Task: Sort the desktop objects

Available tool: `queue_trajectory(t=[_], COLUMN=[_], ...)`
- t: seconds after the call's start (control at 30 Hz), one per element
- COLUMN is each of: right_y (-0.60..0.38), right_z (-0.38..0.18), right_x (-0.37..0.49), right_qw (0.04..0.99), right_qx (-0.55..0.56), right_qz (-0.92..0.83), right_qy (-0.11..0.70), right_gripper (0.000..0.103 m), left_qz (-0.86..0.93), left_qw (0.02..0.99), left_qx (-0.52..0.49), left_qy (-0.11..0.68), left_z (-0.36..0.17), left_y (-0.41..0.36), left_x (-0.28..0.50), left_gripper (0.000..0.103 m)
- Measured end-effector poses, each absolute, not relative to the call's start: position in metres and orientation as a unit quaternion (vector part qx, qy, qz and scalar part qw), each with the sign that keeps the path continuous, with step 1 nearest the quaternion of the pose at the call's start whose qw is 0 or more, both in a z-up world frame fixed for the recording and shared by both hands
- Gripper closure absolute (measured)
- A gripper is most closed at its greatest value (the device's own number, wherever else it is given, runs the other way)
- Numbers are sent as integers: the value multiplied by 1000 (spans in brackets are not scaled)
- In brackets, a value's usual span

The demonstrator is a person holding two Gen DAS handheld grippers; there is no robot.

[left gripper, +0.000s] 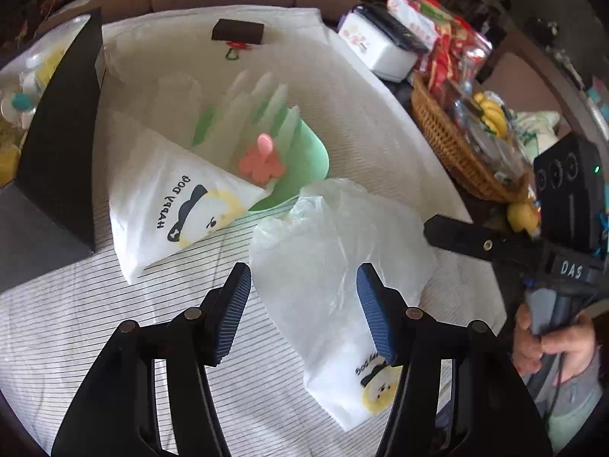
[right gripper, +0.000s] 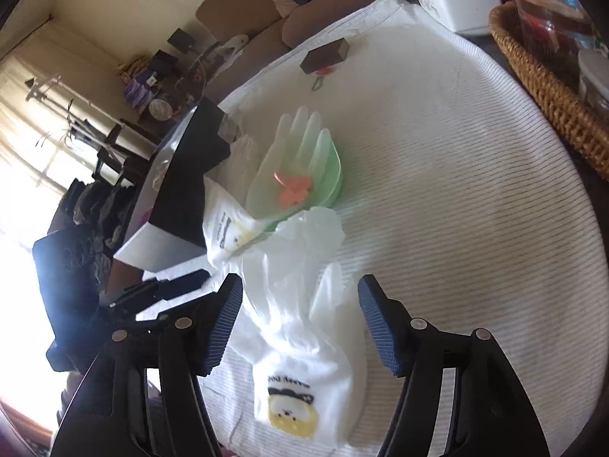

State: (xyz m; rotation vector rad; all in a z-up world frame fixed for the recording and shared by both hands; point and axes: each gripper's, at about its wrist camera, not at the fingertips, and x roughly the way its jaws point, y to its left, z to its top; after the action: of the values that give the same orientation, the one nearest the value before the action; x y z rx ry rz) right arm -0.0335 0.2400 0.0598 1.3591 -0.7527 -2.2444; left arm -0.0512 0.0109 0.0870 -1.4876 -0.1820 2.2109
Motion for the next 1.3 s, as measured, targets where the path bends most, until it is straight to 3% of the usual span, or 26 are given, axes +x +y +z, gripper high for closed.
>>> queue_trajectory(t=[0.07,0.1,0.13,0.3,0.4,0.47,0.5,0.6,0.7,0.8,0.9,0.97,1.0,1.03,1.1,1.3], right_y=[237,235,233,230,232,232,236,258,276,285,275,263,258,255,251,251], right_z=[48,46,49,96,87,56,43,34,37,36,30,26,25,24,26,35], right_x=[-44,-45,-43,-12,-10,-21,-22,-7,5,14,14,12,12,12,12,20], right_qw=[220,226,228,256,227,166,146,132,125,144,165,181,184,190,203,205], right_qx=[497,502,499,429,442,509,529,518,509,496,510,522,524,523,520,510], right_qz=[-781,-775,-779,-840,-847,-830,-823,-823,-821,-811,-800,-795,-795,-796,-794,-799], right_qy=[-306,-312,-303,-210,-187,-154,-148,-191,-226,-275,-270,-250,-243,-241,-242,-244], right_gripper=[52,74,79,79,79,71,62,60,47,46,46,47,52,67,79,81], left_qz=[798,803,810,858,857,830,822,827,825,827,813,807,807,806,797,795], left_qw=[226,223,229,262,228,167,147,162,181,211,226,234,235,238,249,248], left_qx=[-549,-544,-532,-440,-461,-528,-545,-537,-534,-520,-535,-541,-541,-541,-548,-551], left_qy=[-101,-101,-97,-33,22,69,72,44,35,-19,-46,-39,-34,-36,-54,-51], left_z=[81,82,89,131,113,76,61,53,51,59,57,53,53,53,53,58], left_y=[8,9,9,23,39,46,43,29,25,22,29,37,40,41,41,36], left_x=[-60,-61,-57,-21,-25,-39,-39,-21,-11,-13,-20,-21,-20,-19,-16,-3], left_gripper=[55,60,62,65,57,57,58,59,59,59,61,67,79,85,102,102])
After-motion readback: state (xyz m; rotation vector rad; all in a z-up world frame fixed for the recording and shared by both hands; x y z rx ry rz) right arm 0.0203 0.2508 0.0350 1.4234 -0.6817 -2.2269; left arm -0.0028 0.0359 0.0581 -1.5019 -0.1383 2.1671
